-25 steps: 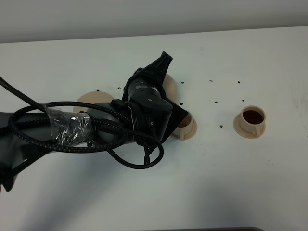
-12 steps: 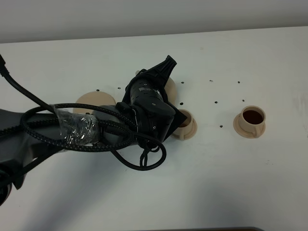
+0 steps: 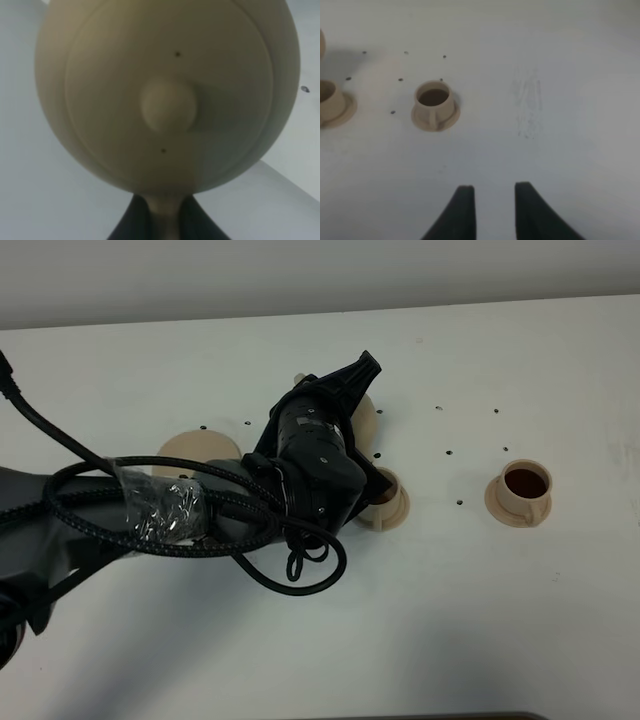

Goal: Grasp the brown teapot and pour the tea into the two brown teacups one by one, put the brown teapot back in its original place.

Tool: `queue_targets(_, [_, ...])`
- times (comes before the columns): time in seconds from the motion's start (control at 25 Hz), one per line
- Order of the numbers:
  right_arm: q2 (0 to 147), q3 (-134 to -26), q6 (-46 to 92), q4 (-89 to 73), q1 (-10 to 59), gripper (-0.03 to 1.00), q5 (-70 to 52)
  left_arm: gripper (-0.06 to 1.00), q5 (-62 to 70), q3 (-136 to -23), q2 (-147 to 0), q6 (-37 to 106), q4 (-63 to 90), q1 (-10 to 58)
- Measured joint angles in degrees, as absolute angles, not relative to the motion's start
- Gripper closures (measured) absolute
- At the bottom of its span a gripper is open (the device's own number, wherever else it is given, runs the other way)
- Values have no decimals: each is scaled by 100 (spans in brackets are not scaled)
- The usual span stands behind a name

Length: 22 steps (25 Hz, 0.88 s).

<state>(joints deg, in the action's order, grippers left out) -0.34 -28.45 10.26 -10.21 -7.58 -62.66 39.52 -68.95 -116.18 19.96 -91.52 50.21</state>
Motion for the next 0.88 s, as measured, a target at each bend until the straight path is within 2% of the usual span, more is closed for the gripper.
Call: queue_targets(0.88, [-34,-2845,1026,-1022,-758,78,-6266,82,3905,-6895,-11618,2003,-9553,5103])
